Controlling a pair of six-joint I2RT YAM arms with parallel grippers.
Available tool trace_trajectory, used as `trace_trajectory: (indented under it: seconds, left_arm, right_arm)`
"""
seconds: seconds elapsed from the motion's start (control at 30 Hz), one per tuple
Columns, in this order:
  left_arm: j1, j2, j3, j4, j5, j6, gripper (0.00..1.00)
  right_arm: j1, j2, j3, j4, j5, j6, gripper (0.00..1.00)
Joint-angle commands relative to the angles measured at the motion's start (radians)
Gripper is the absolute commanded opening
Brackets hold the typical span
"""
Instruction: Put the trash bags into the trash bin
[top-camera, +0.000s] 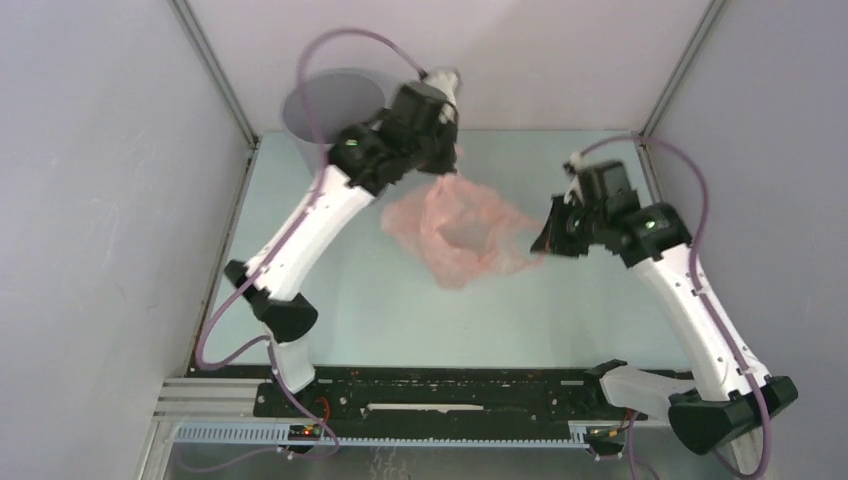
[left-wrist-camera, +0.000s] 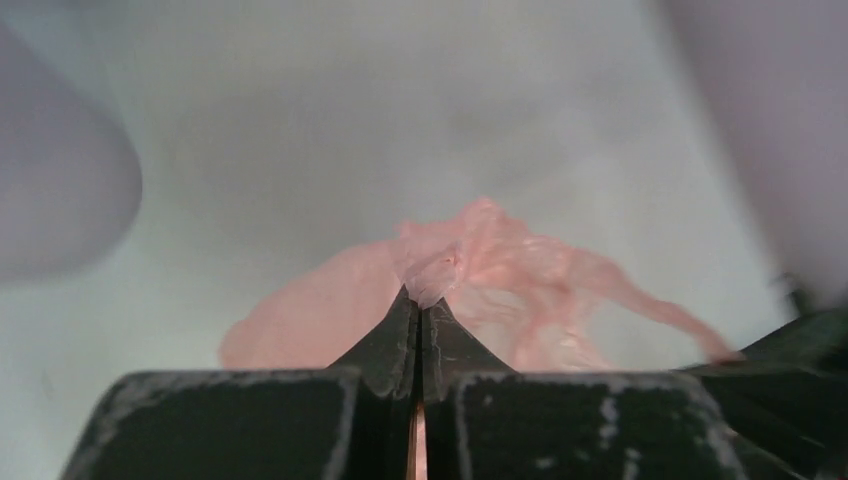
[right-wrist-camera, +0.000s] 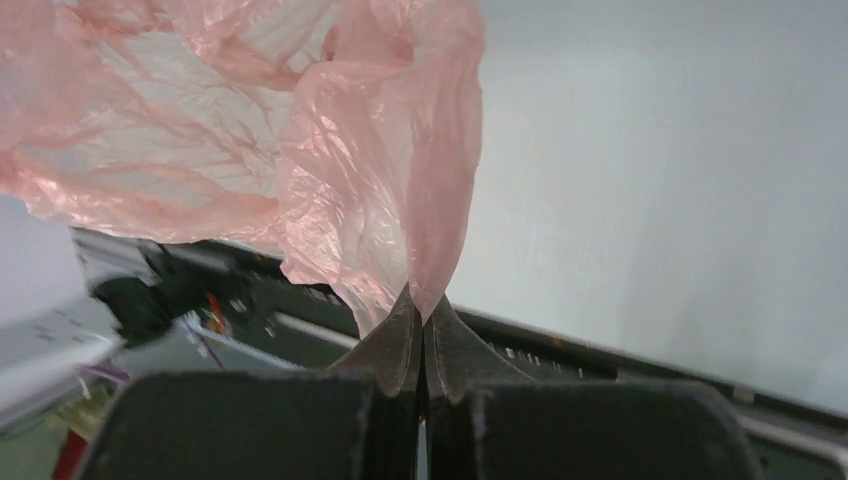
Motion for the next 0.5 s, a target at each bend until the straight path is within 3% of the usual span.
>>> trace_trajectory:
  seconds: [0.0, 0.03, 0.1, 0.17, 0.23, 0.33, 0.4, 0.47]
  left_arm:
    - [0.001, -0.094, 0.379, 0.023, -0.019, -0.008, 0.0]
    - [-0.004, -0.155, 0.343, 0.107, -0.014, -0.013, 0.0]
    - [-0.013, -0.314, 0.127, 0.326, -0.01, -0.013, 0.0]
    - [-0.011, -0.479, -0.176, 0.542, -0.04, -0.024, 0.0]
    - [-0.009, -0.601, -0.45, 0.664, -0.126, -0.06, 0.0]
    - [0.038, -0.64, -0.754, 0.6, -0.109, -0.194, 0.0]
    - [0.083, -0.571, -0.895, 0.466, 0.048, -0.293, 0.0]
    - [0.084, -0.535, -1.032, 0.449, 0.182, -0.316, 0.0]
  right_arm:
    - [-0.012, 0.055, 0.459, -0.119, 0.076, -0.069, 0.0]
    - [0.003, 0.058, 0.562, -0.127, 0.096, -0.08, 0.0]
    - [0.042, 0.026, 0.674, -0.081, 0.128, -0.095, 0.0]
    - [0.054, -0.057, 0.572, 0.057, 0.122, -0.093, 0.0]
    - [0.056, -0.172, 0.314, 0.246, 0.125, -0.071, 0.0]
    - [0.05, -0.268, -0.076, 0.363, 0.172, 0.005, 0.0]
    - [0.045, -0.232, -0.251, 0.316, 0.129, 0.068, 0.0]
    - [0.049, -0.167, -0.368, 0.257, -0.001, 0.092, 0.0]
